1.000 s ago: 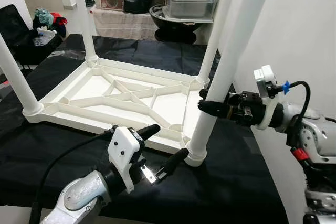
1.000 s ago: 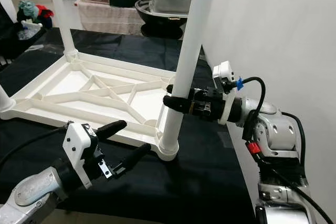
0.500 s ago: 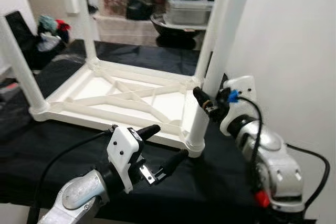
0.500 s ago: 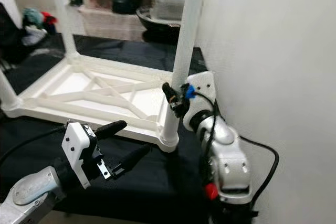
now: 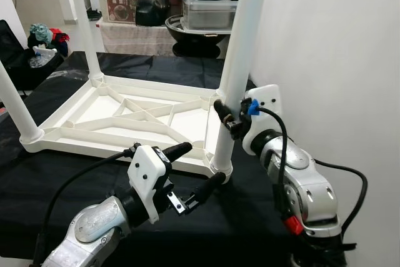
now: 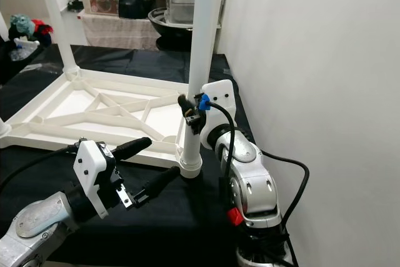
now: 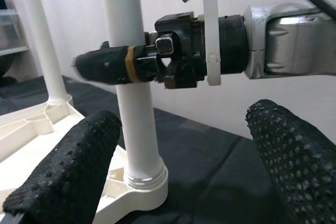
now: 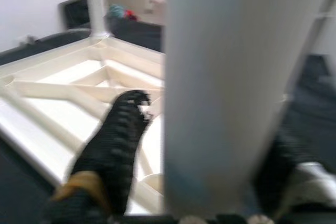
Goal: Building children table
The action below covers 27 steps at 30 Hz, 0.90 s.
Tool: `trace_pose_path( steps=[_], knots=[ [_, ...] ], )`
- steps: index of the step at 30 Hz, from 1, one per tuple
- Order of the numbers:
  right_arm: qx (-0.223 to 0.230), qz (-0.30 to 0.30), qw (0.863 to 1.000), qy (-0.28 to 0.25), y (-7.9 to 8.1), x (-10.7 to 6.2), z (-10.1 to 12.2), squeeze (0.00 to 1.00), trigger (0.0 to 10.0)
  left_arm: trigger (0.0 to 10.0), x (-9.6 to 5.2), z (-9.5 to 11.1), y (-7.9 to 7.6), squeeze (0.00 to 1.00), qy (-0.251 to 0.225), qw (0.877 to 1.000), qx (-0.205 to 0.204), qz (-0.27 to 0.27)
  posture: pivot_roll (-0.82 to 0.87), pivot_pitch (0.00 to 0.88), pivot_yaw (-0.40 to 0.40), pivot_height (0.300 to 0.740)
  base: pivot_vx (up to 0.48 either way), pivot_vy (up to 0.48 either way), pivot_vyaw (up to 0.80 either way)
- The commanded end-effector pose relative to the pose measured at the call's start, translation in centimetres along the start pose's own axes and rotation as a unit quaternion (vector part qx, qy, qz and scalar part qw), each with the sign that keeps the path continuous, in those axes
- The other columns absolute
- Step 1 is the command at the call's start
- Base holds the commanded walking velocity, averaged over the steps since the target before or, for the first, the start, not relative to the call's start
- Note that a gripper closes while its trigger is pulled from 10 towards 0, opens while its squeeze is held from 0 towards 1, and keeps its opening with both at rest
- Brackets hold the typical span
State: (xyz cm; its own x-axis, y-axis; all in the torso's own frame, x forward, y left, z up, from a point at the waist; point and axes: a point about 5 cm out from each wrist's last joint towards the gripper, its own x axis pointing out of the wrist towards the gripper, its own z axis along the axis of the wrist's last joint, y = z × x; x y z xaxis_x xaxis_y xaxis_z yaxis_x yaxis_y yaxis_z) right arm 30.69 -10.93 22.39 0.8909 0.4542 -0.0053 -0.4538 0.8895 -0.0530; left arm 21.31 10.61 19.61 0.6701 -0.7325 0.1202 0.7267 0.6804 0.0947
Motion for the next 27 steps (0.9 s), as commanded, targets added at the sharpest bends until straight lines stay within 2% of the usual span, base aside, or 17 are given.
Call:
trace_pose_path(
  steps=[1, 2, 5, 7, 8, 11, 12, 14, 15, 16, 17, 18, 21, 22, 25, 26, 27],
  knots=[
    [-0.004, 0.038, 0.999, -0.034, -0.1, 0.1, 1.0, 1.00, 10.0, 10.0, 0.1, -0.3, -0.1, 0.00, 0.006, 1.000, -0.010, 0.001, -0.03, 0.034, -0.090, 0.740, 0.000, 0.000, 0.00],
    [-0.008, 0.083, 0.996, -0.045, -0.3, 0.0, 1.4, 1.00, 10.0, 10.0, 0.1, -0.3, -0.1, 0.00, 0.006, 1.000, -0.009, 0.002, -0.03, 0.036, -0.092, 0.740, 0.000, 0.000, 0.00],
    [-0.007, 0.139, 0.989, -0.050, -1.3, -0.3, 1.8, 1.00, 10.0, 10.0, 0.0, -0.3, 0.0, 0.00, 0.006, 1.000, -0.009, 0.003, -0.03, 0.041, -0.092, 0.740, 0.000, 0.000, 0.00],
    [-0.006, 0.150, 0.987, -0.051, -1.5, -0.4, 1.9, 1.00, 10.0, 10.0, 0.0, -0.3, 0.0, 0.00, 0.007, 1.000, -0.009, 0.004, -0.03, 0.041, -0.092, 0.740, 0.000, 0.000, 0.00],
    [-0.030, 0.184, 0.981, -0.049, -2.6, -0.9, 2.3, 1.00, 10.0, 10.0, -0.1, -0.3, -0.1, 0.00, 0.007, 1.000, -0.009, 0.004, -0.02, 0.051, -0.094, 0.740, 0.000, 0.000, 0.00],
    [-0.056, 0.207, 0.976, -0.044, -3.6, -1.4, 2.6, 1.00, 10.0, 10.0, -0.1, -0.3, -0.2, 0.00, 0.008, 1.000, -0.010, 0.004, -0.01, 0.054, -0.096, 0.740, 0.000, 0.000, 0.00],
    [-0.067, 0.243, 0.967, -0.034, -5.0, -2.2, 3.2, 1.00, 10.0, 10.0, -0.2, -0.3, -0.3, 0.00, 0.009, 1.000, -0.011, 0.005, -0.01, 0.059, -0.096, 0.740, 0.000, 0.000, 0.00],
    [-0.067, 0.243, 0.967, -0.034, -5.0, -2.2, 3.2, 1.00, 10.0, 10.0, -0.2, -0.3, -0.3, 0.00, 0.009, 1.000, -0.011, 0.005, -0.01, 0.059, -0.096, 0.740, 0.000, 0.000, 0.00],
    [-0.065, 0.266, 0.961, -0.032, -6.1, -2.8, 3.8, 1.00, 10.0, 10.0, -0.3, -0.3, -0.3, 0.00, 0.011, 1.000, -0.011, 0.005, -0.01, 0.061, -0.096, 0.740, 0.000, 0.000, 0.00],
    [-0.065, 0.266, 0.961, -0.032, -6.1, -2.8, 3.8, 1.00, 10.0, 10.0, -0.3, -0.3, -0.3, 0.00, 0.011, 1.000, -0.011, 0.005, -0.01, 0.061, -0.096, 0.740, 0.000, 0.000, 0.00],
    [-0.066, 0.266, 0.961, -0.035, -7.2, -2.9, 4.4, 0.00, 10.0, 10.0, -0.4, -0.3, -0.4, 0.00, 0.013, 1.000, -0.011, 0.005, 0.00, 0.065, -0.094, 0.740, 0.000, 0.000, 0.00],
    [-0.049, 0.274, 0.959, -0.056, -8.4, -2.8, 5.2, 0.00, 10.0, 10.0, -0.4, -0.3, -0.5, 0.00, 0.013, 1.000, -0.014, 0.005, 0.00, 0.065, -0.094, 0.740, 0.000, 0.000, 0.00],
    [-0.044, 0.286, 0.955, -0.062, -8.6, -2.8, 5.4, 0.00, 10.0, 10.0, -0.5, -0.2, -0.5, 0.00, 0.013, 1.000, -0.013, 0.005, 0.01, 0.068, -0.091, 0.740, 0.000, 0.000, 0.00],
    [-0.041, 0.313, 0.947, -0.067, -8.7, -3.0, 5.6, 0.00, 10.0, 10.0, -0.6, -0.2, -0.6, 0.00, 0.015, 1.000, -0.012, 0.004, 0.02, 0.071, -0.090, 0.740, 0.000, 0.000, 0.00],
    [-0.031, 0.333, 0.939, -0.074, -9.3, -3.1, 5.6, 0.00, 10.0, 10.0, -0.9, -0.1, -0.5, 0.00, 0.018, 1.000, -0.011, 0.005, 0.04, 0.074, -0.087, 0.740, 0.000, 0.000, 0.00],
    [-0.025, 0.343, 0.936, -0.077, -9.5, -3.1, 5.6, 0.00, 5.2, 10.0, -1.0, -0.1, -0.5, 0.00, 0.020, 1.000, -0.010, 0.006, 0.04, 0.073, -0.087, 0.740, 0.000, 0.000, 0.00],
    [-0.025, 0.343, 0.936, -0.077, -9.5, -3.1, 5.6, 0.00, 5.2, 10.0, -1.0, -0.1, -0.5, 0.00, 0.020, 1.000, -0.010, 0.006, 0.04, 0.073, -0.087, 0.740, 0.000, 0.000, 0.00]
  ],
)
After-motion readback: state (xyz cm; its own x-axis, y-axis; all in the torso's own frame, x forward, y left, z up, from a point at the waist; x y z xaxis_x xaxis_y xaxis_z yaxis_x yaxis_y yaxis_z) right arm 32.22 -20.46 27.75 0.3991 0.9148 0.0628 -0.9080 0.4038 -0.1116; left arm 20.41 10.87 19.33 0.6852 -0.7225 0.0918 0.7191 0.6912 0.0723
